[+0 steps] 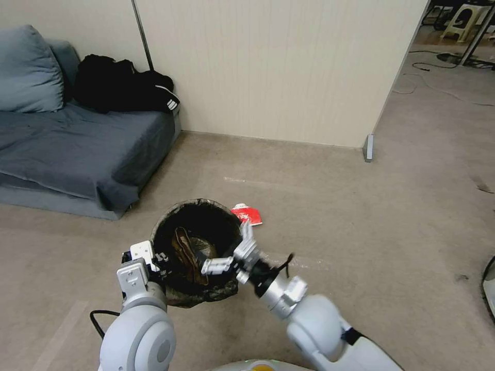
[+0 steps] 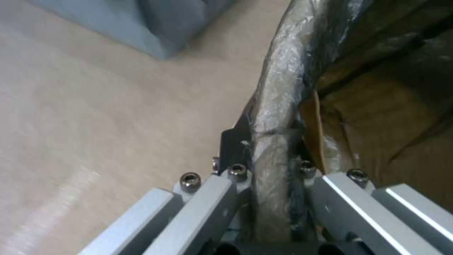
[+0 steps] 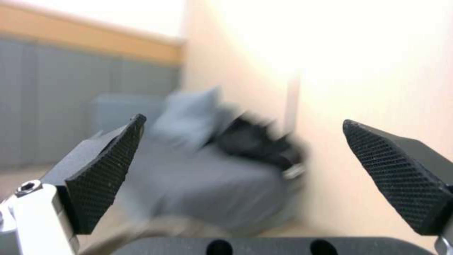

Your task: Pick up the trash bin, then pick up the garbage from the floor and place it into the trash bin.

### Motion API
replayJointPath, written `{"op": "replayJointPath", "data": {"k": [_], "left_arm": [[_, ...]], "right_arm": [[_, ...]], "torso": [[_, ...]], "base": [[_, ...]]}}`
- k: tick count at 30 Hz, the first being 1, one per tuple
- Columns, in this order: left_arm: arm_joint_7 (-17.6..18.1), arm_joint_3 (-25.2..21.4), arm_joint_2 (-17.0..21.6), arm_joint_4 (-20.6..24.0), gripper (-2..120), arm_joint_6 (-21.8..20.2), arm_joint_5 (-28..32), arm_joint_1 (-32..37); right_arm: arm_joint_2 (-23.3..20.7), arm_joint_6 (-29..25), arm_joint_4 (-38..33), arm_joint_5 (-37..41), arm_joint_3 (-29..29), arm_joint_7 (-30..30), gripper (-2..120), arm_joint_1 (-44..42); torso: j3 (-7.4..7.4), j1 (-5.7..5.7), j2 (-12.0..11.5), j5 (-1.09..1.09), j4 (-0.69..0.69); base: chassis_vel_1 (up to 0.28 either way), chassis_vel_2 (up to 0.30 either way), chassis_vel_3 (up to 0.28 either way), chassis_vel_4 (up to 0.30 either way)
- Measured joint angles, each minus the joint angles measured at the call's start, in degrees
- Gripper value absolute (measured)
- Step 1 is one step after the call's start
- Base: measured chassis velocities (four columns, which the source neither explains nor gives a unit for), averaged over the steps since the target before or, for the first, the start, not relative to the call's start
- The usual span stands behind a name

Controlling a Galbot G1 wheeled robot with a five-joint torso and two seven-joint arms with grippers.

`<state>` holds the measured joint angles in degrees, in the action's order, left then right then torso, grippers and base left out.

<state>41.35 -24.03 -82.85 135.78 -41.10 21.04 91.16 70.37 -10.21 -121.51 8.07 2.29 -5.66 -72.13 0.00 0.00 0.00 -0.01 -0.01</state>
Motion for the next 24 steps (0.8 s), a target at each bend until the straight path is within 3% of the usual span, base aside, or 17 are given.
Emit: {"op": "replayJointPath", "data": {"k": [1, 2, 5, 13, 24], "left_arm": [[-1.6, -0.5, 0.1, -0.8, 0, 1.0, -4.1, 0.0], [-1.6, -0.5, 0.1, -0.8, 0, 1.0, -4.1, 0.0], [-3.8, -0.8, 0.2, -1.4, 0, 1.6, -6.9, 0.6], [-5.3, -1.7, 0.5, -1.5, 0, 2.4, -7.8, 0.7], [-6.1, -2.4, 0.7, -1.5, 0, 4.0, -8.3, 1.2]], "right_arm": [[1.2, 0.3, -2.9, -0.5, -3.3, 1.4, 100, -1.7], [1.2, 0.3, -2.9, -0.5, -3.3, 1.4, 100, -1.7], [4.8, 1.5, -8.1, -1.7, -10.6, 7.5, 100, -9.7], [8.9, -3.0, -7.6, -7.6, -14.2, 13.4, 100, -24.5], [10.4, -6.8, -3.3, -10.4, -15.0, 13.8, 100, -28.2]], "torso": [[0.0, 0.0, 0.0, 0.0, 0.01], [0.0, 0.0, 0.0, 0.0, 0.01], [0.0, 0.0, 0.0, 0.0, -0.02], [-0.01, 0.0, 0.0, 0.01, 0.0], [0.0, 0.0, 0.0, 0.01, 0.01]], "base": [[0.0, 0.0, 0.0, 0.0], [0.0, 0.0, 0.0, 0.0], [0.0, 0.0, 0.0, 0.0], [0.0, 0.0, 0.0, 0.0], [0.0, 0.0, 0.0, 0.0]]}}
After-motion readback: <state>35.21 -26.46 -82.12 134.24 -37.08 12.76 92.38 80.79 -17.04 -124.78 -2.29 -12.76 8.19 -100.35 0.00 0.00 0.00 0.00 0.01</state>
